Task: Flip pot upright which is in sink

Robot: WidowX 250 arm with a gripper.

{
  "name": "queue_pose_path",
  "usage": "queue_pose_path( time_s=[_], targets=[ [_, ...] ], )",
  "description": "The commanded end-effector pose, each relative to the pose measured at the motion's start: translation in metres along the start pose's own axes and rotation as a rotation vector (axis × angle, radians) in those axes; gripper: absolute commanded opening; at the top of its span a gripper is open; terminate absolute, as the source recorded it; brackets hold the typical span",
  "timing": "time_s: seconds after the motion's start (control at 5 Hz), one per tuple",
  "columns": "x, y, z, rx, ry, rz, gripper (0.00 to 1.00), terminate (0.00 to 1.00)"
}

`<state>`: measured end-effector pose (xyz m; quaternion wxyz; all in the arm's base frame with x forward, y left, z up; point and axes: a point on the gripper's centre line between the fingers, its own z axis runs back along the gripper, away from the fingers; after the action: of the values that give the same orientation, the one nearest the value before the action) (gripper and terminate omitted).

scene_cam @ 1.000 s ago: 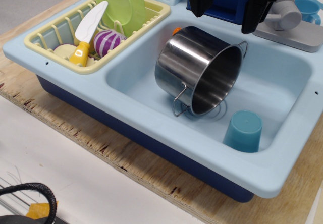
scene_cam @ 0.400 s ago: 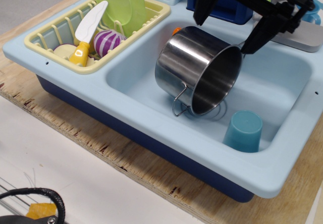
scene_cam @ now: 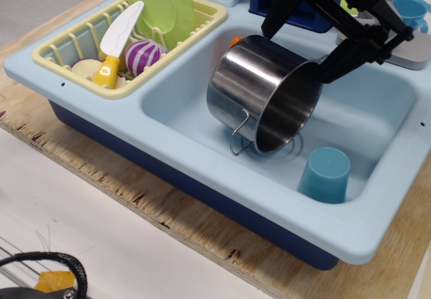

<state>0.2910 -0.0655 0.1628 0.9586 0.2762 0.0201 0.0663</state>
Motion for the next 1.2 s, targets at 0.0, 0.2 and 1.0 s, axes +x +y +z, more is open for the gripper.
queue_pose_path(
  time_s=[0.0, 0.2, 1.0],
  targets=[
    [0.008, 0.005, -0.004, 0.019, -0.027, -0.013, 1.0, 0.0],
    [0.013, 0.005, -0.02, 0.01, -0.02, -0.02, 1.0, 0.0],
    [0.025, 0.021, -0.045, -0.114, -0.085, -0.069, 0.0, 0.0]
  ],
)
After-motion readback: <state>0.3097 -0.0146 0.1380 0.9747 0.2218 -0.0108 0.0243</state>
